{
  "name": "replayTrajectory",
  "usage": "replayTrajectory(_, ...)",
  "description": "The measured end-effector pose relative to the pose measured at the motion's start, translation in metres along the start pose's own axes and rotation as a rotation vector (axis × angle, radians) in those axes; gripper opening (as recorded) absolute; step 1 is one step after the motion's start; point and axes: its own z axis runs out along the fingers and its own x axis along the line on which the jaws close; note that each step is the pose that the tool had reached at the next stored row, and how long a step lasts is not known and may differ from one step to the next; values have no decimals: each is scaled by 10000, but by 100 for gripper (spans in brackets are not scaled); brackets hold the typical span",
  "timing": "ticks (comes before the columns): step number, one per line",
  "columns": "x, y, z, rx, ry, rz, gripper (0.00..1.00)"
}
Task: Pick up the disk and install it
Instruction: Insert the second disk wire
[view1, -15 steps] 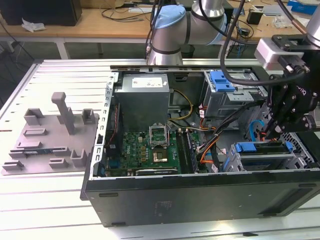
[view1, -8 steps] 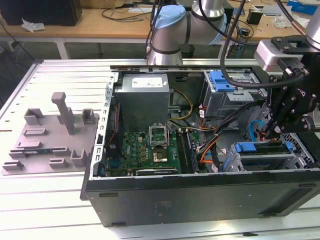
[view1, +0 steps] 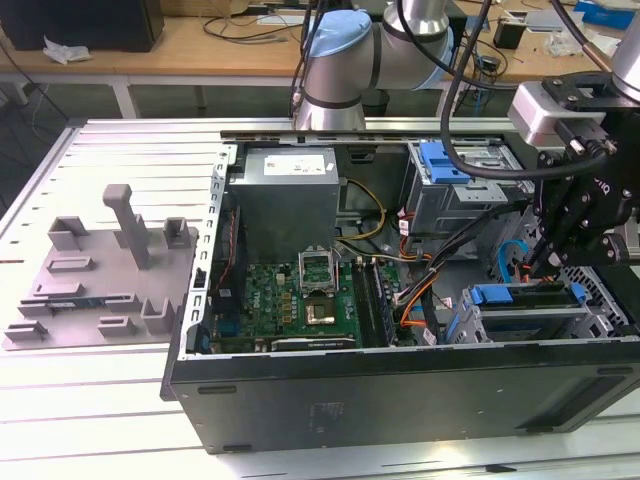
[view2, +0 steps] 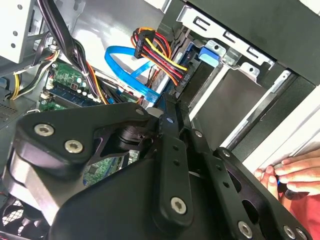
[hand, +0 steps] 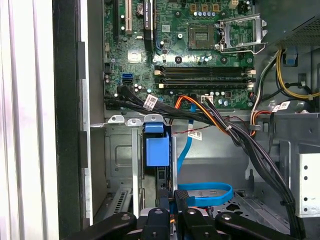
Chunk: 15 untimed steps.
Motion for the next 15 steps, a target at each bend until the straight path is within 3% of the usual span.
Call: replayTrajectory(15,32,-1,28,-1,-33,0,16)
